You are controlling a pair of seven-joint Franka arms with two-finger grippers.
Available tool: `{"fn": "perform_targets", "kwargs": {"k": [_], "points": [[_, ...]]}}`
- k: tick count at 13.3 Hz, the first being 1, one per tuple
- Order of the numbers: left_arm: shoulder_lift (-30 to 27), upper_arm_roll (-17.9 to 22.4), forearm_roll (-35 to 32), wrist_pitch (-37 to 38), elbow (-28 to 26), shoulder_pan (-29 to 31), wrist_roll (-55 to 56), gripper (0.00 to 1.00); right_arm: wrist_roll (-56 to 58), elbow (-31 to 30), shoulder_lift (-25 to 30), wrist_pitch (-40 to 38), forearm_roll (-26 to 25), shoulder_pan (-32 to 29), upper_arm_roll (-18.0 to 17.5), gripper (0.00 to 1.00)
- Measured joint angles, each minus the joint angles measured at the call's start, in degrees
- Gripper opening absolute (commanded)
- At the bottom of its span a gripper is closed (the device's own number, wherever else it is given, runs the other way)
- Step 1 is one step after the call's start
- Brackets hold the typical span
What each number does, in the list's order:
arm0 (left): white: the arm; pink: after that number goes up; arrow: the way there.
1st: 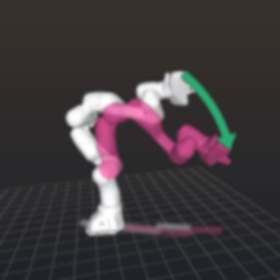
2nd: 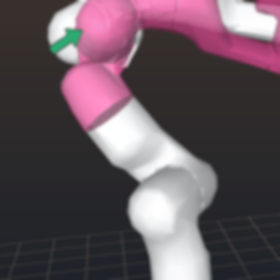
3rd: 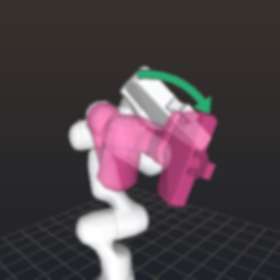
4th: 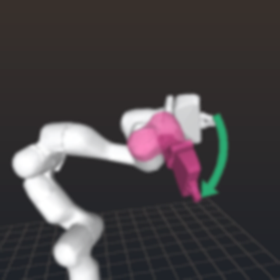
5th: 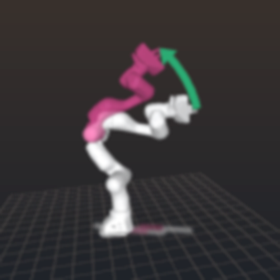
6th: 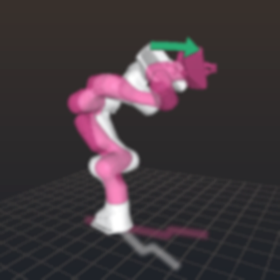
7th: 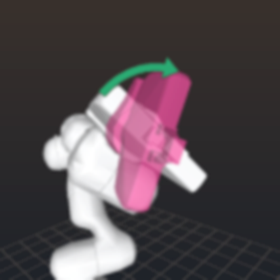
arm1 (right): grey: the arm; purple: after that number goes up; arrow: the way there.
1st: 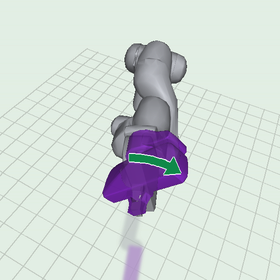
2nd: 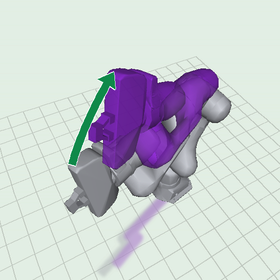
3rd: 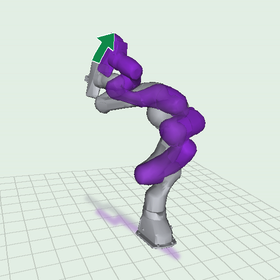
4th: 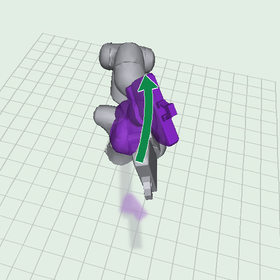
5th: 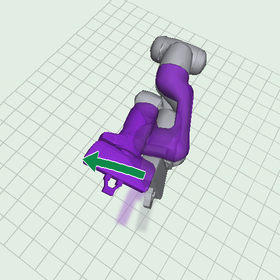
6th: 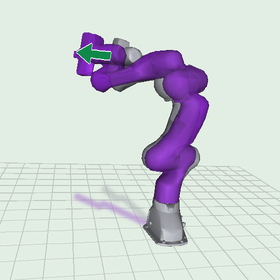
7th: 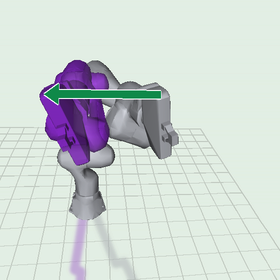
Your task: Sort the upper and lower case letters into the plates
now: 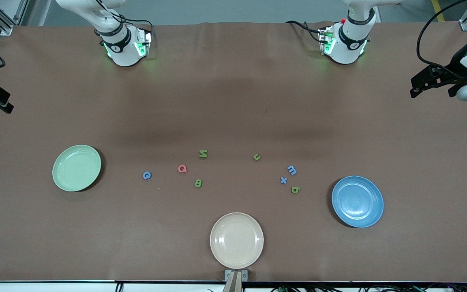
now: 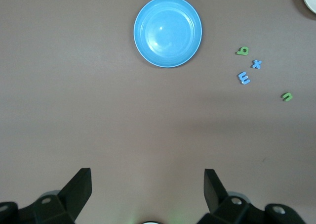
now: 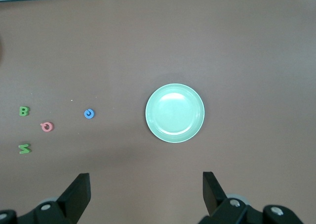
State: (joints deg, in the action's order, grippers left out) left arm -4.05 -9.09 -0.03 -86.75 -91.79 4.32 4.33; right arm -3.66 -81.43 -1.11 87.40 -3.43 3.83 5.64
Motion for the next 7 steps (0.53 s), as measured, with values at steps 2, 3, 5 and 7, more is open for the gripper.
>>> {"fn": "perform_targets", "kwargs": {"k": [2,3,5,7], "points": [[0.25,0.00,0.00,0.00,0.04,0.00,0.00,1.00,0.00,0.00,0.00,0.00,0.00,0.00,0.00,1.00],[0.36,0.00,0.00,0.00,0.07,0.00,0.00,1.00,0.00,0.00,0.00,0.00,0.00,0.00,0.00,1.00],[0.58,0.00,0.00,-0.01,0.23,0.02,0.00,1.00,0.00,0.00,0.00,0.00,0.00,0.00,0.00,1.00],[0.99,-0.02,-0.01,-0.02,1.32,-0.03,-0.01,1.00,0.00,0.00,0.00,0.00,0.00,0.00,0.00,1.00]]}}
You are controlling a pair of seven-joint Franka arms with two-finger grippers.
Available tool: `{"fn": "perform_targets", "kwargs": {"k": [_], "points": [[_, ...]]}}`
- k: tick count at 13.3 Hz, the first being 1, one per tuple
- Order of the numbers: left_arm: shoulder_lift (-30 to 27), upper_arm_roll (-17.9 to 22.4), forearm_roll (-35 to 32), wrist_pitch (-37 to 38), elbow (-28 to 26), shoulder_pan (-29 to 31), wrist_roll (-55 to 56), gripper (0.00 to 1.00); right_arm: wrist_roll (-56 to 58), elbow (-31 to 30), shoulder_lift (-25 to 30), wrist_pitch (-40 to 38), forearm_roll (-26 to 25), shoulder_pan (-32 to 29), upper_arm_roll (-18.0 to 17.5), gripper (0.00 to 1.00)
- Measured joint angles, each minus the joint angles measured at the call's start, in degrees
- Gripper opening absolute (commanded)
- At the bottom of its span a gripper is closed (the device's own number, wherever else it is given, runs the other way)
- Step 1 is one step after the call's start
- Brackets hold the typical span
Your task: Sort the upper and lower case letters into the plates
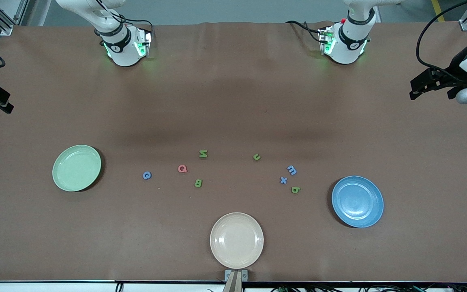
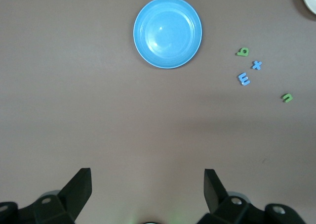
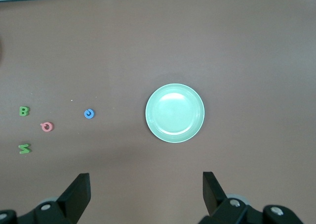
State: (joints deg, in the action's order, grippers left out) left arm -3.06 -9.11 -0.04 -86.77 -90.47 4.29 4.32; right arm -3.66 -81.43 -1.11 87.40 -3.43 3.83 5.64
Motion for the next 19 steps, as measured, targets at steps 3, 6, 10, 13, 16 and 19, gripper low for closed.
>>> {"fn": "perform_targets", "kwargs": {"k": [3,6,10,13,16,19], "points": [[2.45,-0.69,-0.01,0.10,1.23,-1.31,0.24,1.00,0.00,0.00,0.00,0.00,0.00,0.00,0.00,1.00],[8.77,-2.30,-0.01,-1.76,1.22,-4.88,4.96,1.00,0.00,0.00,-0.04,0.00,0.01,0.02,-0.06,1.00],[16.50,-2.63,-0.01,-7.88,1.34,-9.65,16.30,1.00,0.00,-0.03,-1.47,1.68,0.17,0.30,-0.39,1.00],[21.39,-2.63,-0.01,-13.11,1.35,-11.21,23.46,1.00,0.01,-0.13,-5.05,4.82,0.38,2.06,-0.90,1.00],[28.16,-2.62,-0.02,-20.68,1.20,-13.13,29.22,1.00,0.00,-0.66,-9.72,6.03,0.36,6.67,-1.20,1.00],[34.21,-2.63,-0.03,-27.38,1.30,-15.12,32.57,1.00,-0.52,-1.56,-14.56,7.62,0.45,11.53,-1.32,1.00]]}}
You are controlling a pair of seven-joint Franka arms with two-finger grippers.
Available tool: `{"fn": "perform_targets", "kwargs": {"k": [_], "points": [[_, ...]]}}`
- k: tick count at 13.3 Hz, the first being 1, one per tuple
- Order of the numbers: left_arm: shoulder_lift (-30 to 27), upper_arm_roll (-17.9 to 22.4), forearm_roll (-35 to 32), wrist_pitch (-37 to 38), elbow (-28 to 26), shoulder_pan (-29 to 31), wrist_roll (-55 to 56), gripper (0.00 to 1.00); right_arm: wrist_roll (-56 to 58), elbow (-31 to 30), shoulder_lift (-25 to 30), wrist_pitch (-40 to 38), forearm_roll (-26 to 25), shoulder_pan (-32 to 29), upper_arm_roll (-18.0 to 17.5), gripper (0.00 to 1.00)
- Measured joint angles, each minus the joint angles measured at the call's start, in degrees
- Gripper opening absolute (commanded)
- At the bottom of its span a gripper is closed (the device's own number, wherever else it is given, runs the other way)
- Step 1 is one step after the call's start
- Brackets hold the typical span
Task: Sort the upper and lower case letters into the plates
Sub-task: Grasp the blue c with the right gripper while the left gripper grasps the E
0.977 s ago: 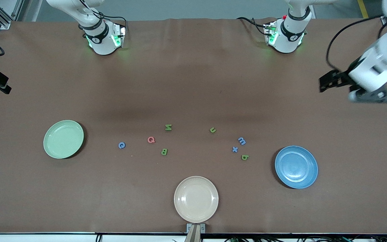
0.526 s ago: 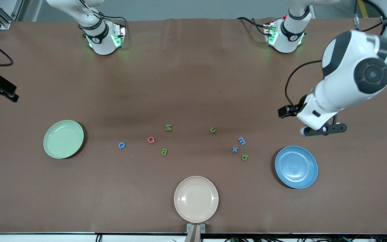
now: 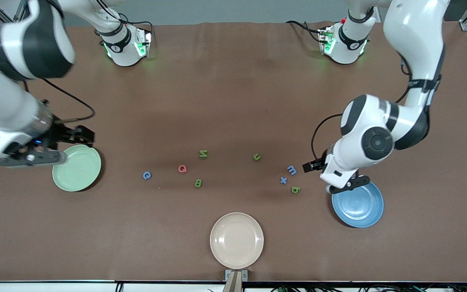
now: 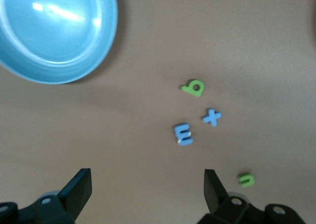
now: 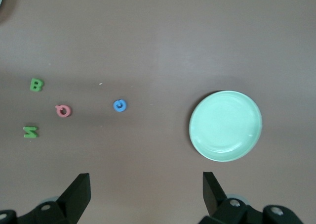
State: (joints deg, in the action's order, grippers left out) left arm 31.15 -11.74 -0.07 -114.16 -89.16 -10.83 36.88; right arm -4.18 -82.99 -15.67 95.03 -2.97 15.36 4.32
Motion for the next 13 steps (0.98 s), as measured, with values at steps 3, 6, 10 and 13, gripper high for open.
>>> {"fn": "perform_targets", "kwargs": {"k": [3,6,10,13], "points": [[2.51,0.01,-1.04,-2.02,0.23,-1.75,5.85,1.00,-5.26,-5.18,-3.46,9.25,0.05,4.44,-0.03,1.00],[4.42,0.02,-2.35,-2.98,0.25,-2.67,14.76,1.00,-6.94,-16.65,-4.94,24.33,0.05,5.77,0.05,1.00],[7.00,0.34,-2.47,-6.80,-0.63,-2.46,16.83,1.00,-7.05,-25.57,-7.33,32.76,1.18,5.53,0.49,1.00],[7.77,0.30,-2.47,-10.18,-1.87,-2.83,17.36,1.00,-7.07,-25.85,-10.34,34.19,2.92,5.55,0.46,1.00]]}}
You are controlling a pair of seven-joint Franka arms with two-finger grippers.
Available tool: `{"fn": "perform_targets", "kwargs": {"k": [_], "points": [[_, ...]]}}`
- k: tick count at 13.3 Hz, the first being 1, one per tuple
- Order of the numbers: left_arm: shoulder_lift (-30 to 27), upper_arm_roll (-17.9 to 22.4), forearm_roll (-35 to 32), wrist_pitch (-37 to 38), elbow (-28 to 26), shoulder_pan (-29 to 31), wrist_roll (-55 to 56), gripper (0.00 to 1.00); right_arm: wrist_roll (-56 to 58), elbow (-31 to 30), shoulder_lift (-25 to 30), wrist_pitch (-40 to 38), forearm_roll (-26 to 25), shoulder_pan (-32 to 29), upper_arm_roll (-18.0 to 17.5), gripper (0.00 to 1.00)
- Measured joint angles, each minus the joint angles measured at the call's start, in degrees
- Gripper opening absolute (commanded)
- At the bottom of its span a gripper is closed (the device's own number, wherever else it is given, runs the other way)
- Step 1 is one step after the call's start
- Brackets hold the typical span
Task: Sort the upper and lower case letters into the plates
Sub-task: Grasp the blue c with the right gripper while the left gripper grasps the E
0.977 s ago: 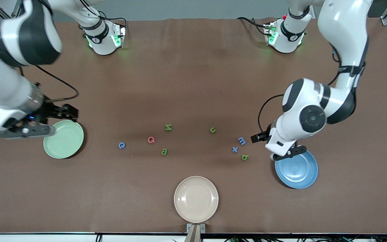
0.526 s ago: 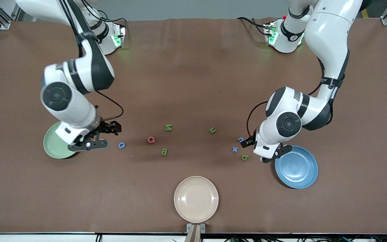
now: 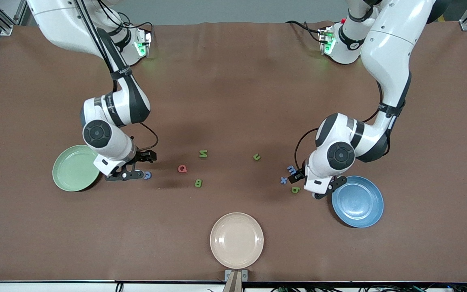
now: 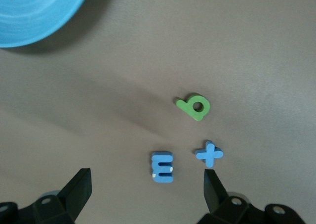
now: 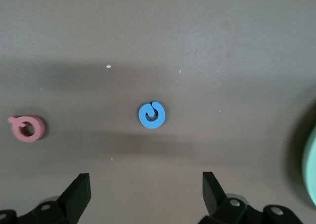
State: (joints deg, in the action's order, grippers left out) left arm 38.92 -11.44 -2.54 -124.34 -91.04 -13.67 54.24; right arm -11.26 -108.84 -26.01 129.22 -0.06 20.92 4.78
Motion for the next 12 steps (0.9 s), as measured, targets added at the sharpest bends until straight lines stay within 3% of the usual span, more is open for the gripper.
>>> {"fn": "perform_targets", "kwargs": {"k": [9,12], "points": [[3.53,-0.11,-1.44,-5.77,-1.61,-1.76,4.41,0.98,-0.56,-0.02,-7.66,9.94,0.37,-0.16,0.12,0.99],[3.29,0.13,-1.91,-7.51,-4.32,-1.39,4.51,0.91,-0.61,0.03,-8.14,10.49,2.80,-0.61,0.29,0.87]]}}
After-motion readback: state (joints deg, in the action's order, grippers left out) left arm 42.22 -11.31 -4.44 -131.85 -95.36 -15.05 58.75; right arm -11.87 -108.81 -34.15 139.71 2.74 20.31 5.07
